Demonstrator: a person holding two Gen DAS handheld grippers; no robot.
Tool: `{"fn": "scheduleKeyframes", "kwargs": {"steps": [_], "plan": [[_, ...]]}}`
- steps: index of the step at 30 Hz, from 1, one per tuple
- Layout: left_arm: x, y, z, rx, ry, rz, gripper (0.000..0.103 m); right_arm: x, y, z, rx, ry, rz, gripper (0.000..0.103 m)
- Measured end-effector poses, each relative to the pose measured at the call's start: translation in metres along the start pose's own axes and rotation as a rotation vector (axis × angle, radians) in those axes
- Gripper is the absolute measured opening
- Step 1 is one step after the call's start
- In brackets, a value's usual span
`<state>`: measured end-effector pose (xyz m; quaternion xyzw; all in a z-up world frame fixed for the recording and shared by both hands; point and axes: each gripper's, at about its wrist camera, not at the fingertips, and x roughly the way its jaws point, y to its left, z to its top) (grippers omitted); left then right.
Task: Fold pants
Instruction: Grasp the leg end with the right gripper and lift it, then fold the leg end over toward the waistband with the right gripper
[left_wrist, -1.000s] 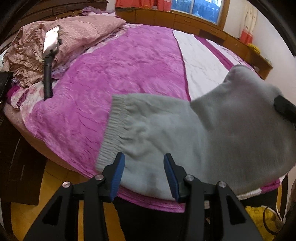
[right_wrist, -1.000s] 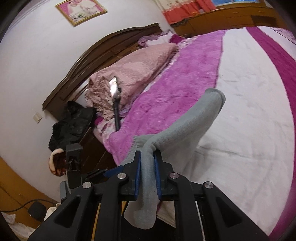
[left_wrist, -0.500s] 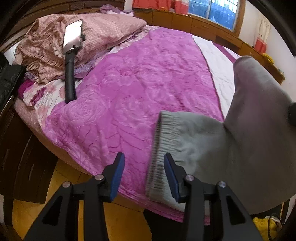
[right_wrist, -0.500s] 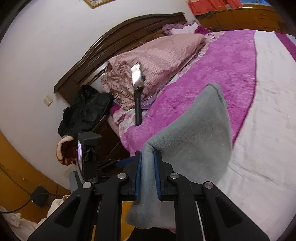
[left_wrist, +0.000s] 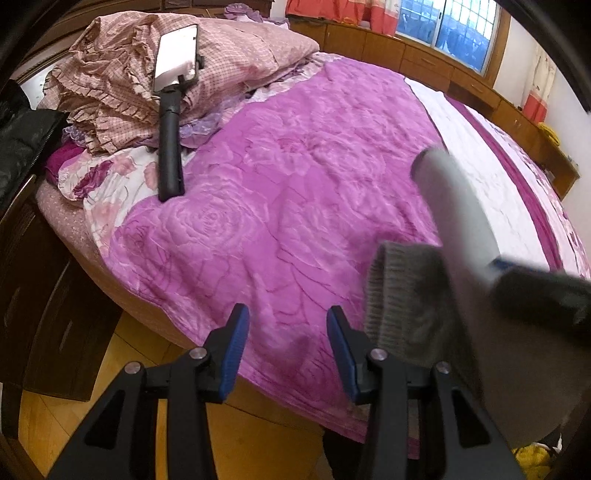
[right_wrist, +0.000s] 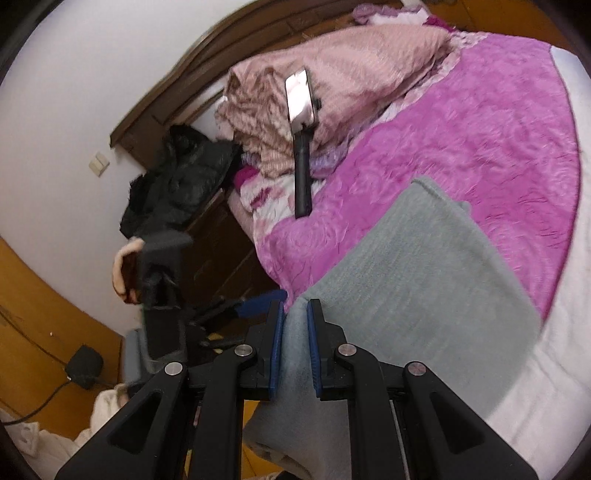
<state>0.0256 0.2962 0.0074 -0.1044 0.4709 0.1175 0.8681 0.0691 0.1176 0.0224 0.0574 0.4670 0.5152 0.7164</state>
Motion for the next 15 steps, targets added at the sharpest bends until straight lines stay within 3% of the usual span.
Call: {"fn": "scheduleKeyframes", "kwargs": {"steps": [5,10,15], "plan": [[-0.001,0.008,0.006,0.008,-0.009,0.014,0.046,0.032,-0.008,-0.003,0.044,0.069,-0.008,0.011],[-0.014,0.012,0.017,0.037,-0.038,0.036,0.046,0.026,-0.004,-0.010,0.045,0.039,-0.012,0.035],[-0.025,0.002,0.026,0.056,-0.047,-0.037,0.046,0.002,-0.006,-0.019,0.035,0.020,-0.010,0.043]]}}
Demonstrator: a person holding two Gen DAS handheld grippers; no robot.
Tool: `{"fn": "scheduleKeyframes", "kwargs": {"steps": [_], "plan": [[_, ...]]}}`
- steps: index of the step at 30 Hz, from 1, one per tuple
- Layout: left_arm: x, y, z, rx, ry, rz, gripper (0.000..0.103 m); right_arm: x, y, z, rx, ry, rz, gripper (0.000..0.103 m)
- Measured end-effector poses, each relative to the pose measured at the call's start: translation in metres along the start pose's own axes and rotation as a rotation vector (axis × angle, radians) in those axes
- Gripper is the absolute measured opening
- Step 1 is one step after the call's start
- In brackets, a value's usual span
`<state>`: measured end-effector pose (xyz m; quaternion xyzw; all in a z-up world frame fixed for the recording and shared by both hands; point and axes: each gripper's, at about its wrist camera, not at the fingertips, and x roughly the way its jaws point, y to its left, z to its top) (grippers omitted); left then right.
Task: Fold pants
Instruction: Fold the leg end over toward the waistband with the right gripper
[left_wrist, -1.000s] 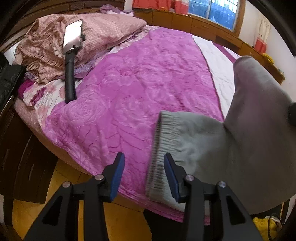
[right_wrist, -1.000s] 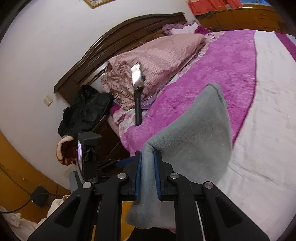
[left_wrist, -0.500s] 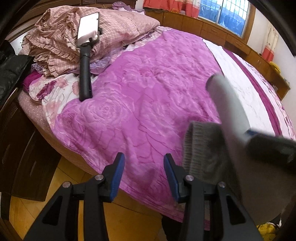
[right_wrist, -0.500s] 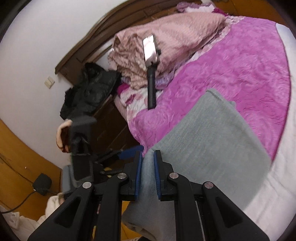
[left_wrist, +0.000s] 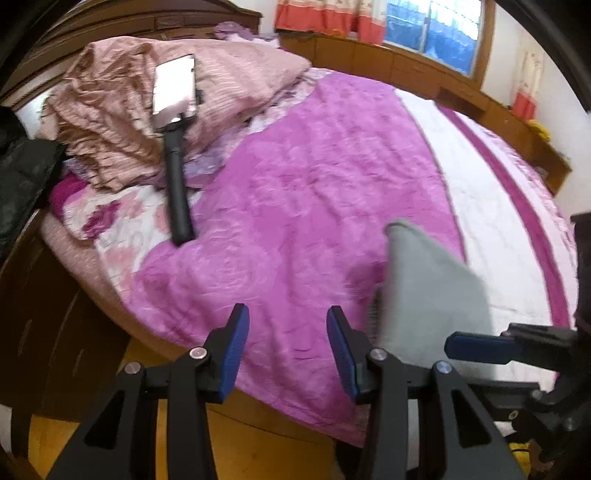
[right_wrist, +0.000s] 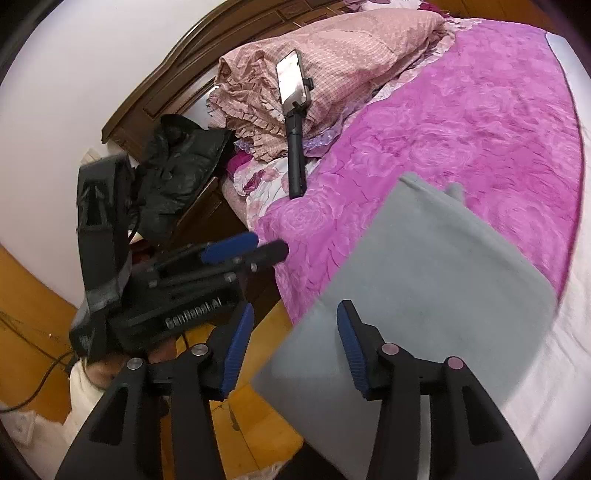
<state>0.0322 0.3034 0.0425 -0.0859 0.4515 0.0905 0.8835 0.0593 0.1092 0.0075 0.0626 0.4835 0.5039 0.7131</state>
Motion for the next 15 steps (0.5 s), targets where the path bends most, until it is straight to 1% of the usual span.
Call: {"fn": "scheduleKeyframes", "kwargs": {"steps": [3,5,8,10,12,13,15], "plan": [[0.005,-0.013,-0.001,0.009,0.044,-0.103,0.046,-0.019,-0.014,-0.013,0.019,-0.002,-0.061,0.051],[0.012,-0.024,-0.004,0.018,0.084,-0.176,0.046,-0.034,-0.028,-0.023,0.042,-0.016,-0.122,0.051],[0.020,-0.039,-0.008,0.035,0.124,-0.255,0.048,-0.052,-0.046,-0.035,0.095,-0.036,-0.168,0.052],[0.026,-0.046,-0.010,0.052,0.141,-0.265,0.049,-0.059,-0.059,-0.043,0.142,-0.049,-0.195,0.054],[0.035,-0.053,-0.010,0.077,0.167,-0.250,0.050,-0.060,-0.074,-0.050,0.195,-0.045,-0.204,0.055],[0.038,-0.056,-0.010,0.083,0.177,-0.245,0.050,-0.057,-0.080,-0.051,0.221,-0.032,-0.198,0.055],[0.047,-0.060,-0.011,0.096,0.201,-0.239,0.051,-0.047,-0.091,-0.054,0.268,-0.001,-0.159,0.055]]}}
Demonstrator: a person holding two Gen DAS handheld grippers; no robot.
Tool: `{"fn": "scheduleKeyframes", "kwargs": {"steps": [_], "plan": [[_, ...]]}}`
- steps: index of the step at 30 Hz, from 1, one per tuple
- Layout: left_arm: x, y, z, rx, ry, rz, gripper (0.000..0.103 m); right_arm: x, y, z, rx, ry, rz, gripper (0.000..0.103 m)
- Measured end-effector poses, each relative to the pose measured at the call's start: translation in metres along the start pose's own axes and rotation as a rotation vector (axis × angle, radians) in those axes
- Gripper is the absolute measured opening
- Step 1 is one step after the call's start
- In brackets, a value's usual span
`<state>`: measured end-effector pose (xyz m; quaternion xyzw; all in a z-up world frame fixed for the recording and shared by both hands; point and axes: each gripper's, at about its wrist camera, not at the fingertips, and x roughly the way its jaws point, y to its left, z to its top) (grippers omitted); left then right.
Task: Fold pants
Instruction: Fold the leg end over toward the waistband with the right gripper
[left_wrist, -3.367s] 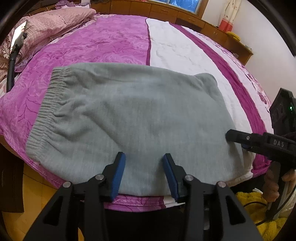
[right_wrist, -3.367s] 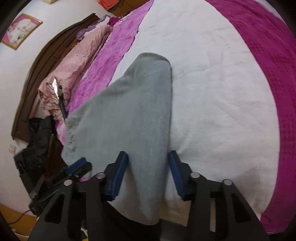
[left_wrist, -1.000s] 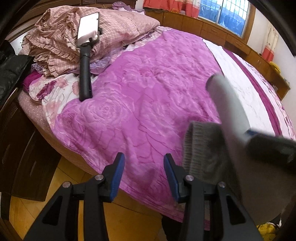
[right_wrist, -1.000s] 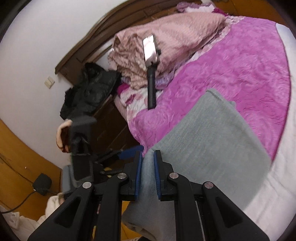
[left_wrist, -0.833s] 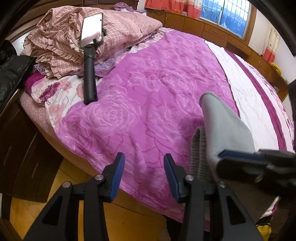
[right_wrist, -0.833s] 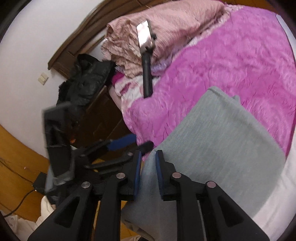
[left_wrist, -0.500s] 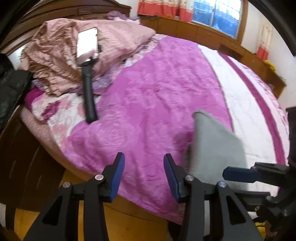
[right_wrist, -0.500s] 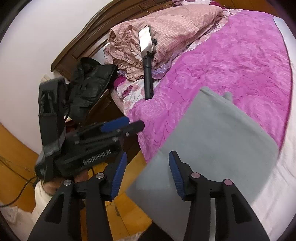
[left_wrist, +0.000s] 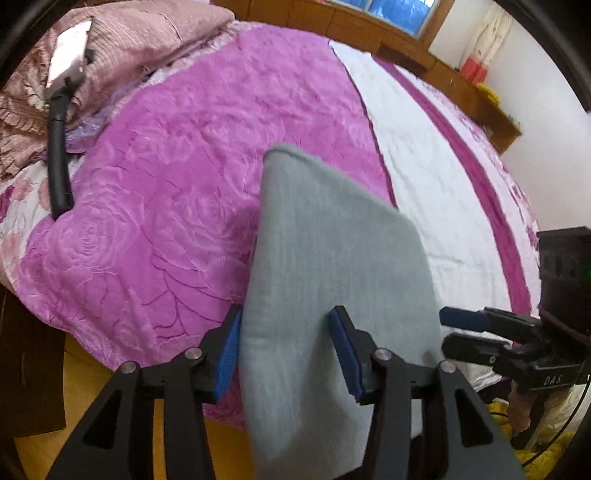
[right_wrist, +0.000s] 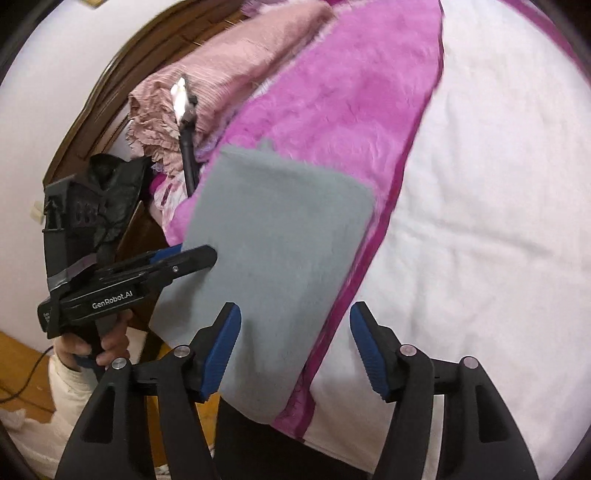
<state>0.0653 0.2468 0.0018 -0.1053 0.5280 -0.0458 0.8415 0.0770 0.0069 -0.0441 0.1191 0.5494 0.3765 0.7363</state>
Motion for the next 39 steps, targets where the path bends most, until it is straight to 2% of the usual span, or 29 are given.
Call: {"fn": "scheduleKeyframes", "kwargs": {"steps": [5,11,17,21,22,23,24,25,27,29,33,39], "plan": [[0.016,0.006,0.000,0.000,0.027,0.016,0.066,0.029,0.001,-0.001,-0.009,0.066,0.043,0.055],[0.031,0.020,0.004,-0.041,0.050,-0.047,0.069,0.052,0.001,0.001,-0.042,0.071,0.067,0.059],[0.034,0.021,-0.001,-0.032,0.018,-0.073,0.070,0.059,0.011,0.001,-0.118,0.062,0.062,0.067],[0.037,0.029,-0.006,-0.087,0.003,-0.131,0.070,0.060,0.008,0.007,-0.070,0.045,0.091,0.067],[0.037,0.031,-0.007,-0.097,-0.002,-0.142,0.068,0.060,0.005,0.009,-0.044,0.037,0.109,0.066],[0.036,0.031,-0.008,-0.101,-0.008,-0.152,0.057,0.059,0.002,0.010,-0.025,0.033,0.116,0.060],[0.033,0.030,-0.011,-0.117,-0.023,-0.176,0.050,0.058,0.001,0.010,-0.012,0.031,0.103,0.043],[0.030,0.027,-0.012,-0.123,-0.040,-0.160,0.047,0.057,0.003,0.011,-0.016,0.033,0.068,0.041],[0.021,0.017,-0.018,-0.106,-0.083,-0.121,0.039,0.048,0.011,0.010,-0.048,0.023,0.047,0.026],[0.010,0.010,-0.025,-0.118,-0.125,-0.103,0.033,0.036,0.023,0.007,-0.091,-0.001,0.031,0.022],[-0.010,0.002,-0.034,-0.184,-0.156,-0.162,0.028,0.005,0.042,-0.001,-0.178,-0.050,0.023,0.021],[-0.032,-0.038,-0.041,-0.120,-0.188,-0.151,0.028,-0.034,0.033,-0.009,-0.177,-0.061,0.052,0.020]]}}
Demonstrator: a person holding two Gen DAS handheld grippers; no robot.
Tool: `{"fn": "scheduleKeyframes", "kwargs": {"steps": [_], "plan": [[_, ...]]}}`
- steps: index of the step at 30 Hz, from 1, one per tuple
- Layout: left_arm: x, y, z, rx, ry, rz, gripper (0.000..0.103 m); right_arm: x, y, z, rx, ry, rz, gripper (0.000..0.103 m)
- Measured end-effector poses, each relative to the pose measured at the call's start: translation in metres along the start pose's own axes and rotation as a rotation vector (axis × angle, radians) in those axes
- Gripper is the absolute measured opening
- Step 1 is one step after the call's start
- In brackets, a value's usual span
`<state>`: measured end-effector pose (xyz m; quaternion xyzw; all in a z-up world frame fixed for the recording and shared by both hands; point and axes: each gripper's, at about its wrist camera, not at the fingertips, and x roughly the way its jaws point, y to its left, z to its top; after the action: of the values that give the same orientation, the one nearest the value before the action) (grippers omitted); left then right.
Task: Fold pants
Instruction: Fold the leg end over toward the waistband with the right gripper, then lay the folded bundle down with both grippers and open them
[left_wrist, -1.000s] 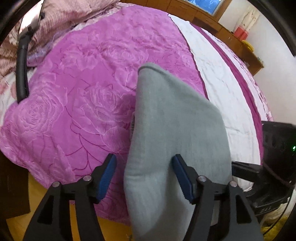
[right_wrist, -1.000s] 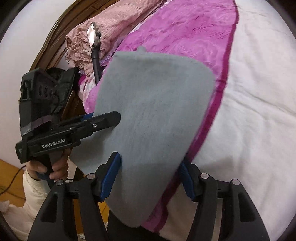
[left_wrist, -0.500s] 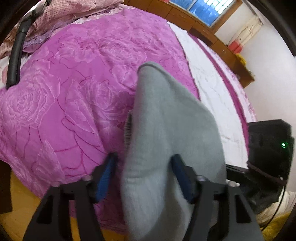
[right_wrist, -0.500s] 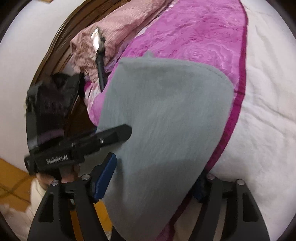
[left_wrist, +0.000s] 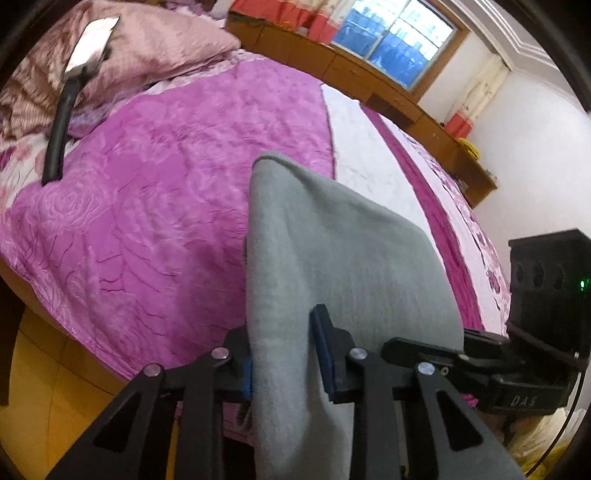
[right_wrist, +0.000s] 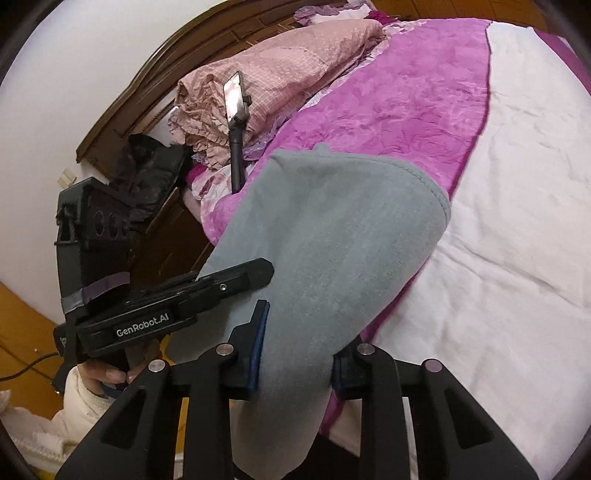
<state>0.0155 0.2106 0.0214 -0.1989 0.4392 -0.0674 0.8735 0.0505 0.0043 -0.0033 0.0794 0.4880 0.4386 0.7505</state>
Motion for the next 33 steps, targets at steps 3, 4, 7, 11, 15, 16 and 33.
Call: {"fn": "scheduleKeyframes", "kwargs": {"steps": [3,4,7,11,15,16,33], "plan": [[0.002,-0.021,0.001,0.022,0.008,-0.016,0.027,-0.021,-0.007,-0.006,0.013,-0.017,-0.005,0.020],[0.004,-0.028,0.002,0.026,0.014,-0.022,0.027,-0.027,-0.008,-0.007,0.017,-0.024,-0.009,0.020],[0.009,-0.053,0.005,0.052,0.021,-0.028,0.027,-0.049,-0.020,-0.011,0.037,-0.051,-0.021,0.020],[0.017,-0.087,0.009,0.087,0.027,-0.054,0.027,-0.080,-0.038,-0.015,0.083,-0.094,-0.031,0.020],[0.030,-0.123,0.026,0.134,0.069,-0.099,0.027,-0.113,-0.055,-0.012,0.101,-0.130,-0.066,0.020],[0.034,-0.132,0.030,0.146,0.074,-0.106,0.027,-0.120,-0.059,-0.012,0.101,-0.139,-0.075,0.020],[0.148,-0.216,0.087,0.235,0.141,-0.187,0.028,-0.164,-0.154,0.038,0.117,-0.144,-0.277,0.020]]}}
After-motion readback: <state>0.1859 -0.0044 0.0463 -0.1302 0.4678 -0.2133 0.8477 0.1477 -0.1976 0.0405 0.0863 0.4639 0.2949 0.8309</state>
